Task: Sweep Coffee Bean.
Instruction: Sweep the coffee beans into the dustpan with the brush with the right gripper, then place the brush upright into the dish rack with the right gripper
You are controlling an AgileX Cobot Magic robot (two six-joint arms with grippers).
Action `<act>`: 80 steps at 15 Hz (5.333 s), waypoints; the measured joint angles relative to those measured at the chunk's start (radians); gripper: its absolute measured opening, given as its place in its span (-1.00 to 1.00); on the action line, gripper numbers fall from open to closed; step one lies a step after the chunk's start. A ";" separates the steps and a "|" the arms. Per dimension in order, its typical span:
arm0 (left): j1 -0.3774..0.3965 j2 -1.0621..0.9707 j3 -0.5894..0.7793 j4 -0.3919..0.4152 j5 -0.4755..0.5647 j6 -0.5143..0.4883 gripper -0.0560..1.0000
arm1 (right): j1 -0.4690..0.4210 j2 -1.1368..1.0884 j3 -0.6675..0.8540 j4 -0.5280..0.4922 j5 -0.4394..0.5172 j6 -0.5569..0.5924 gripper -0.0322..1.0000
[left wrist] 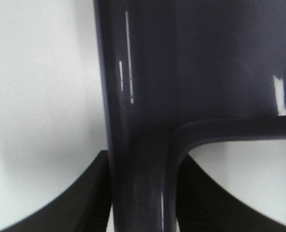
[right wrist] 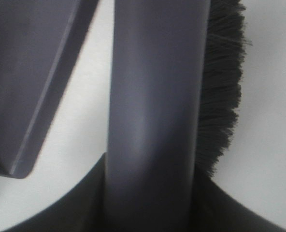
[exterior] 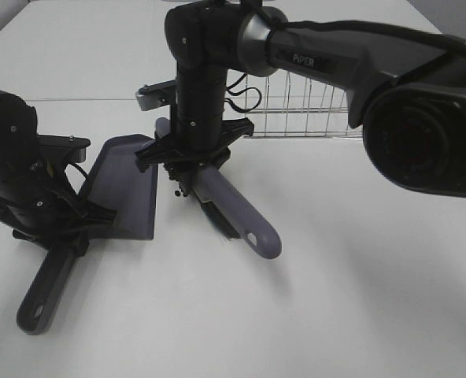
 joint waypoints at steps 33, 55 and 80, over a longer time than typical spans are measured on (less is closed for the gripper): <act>0.000 -0.065 0.002 -0.004 0.021 0.000 -0.20 | -0.475 -0.655 0.681 -0.194 -0.036 0.071 -0.27; -0.001 -0.188 0.002 -0.012 0.030 0.001 -0.20 | -0.498 -0.303 0.376 -0.236 -0.025 0.082 -0.27; -0.001 -0.188 0.002 -0.013 0.030 0.001 -0.20 | -0.553 -0.139 0.150 -0.156 -0.087 0.016 -0.27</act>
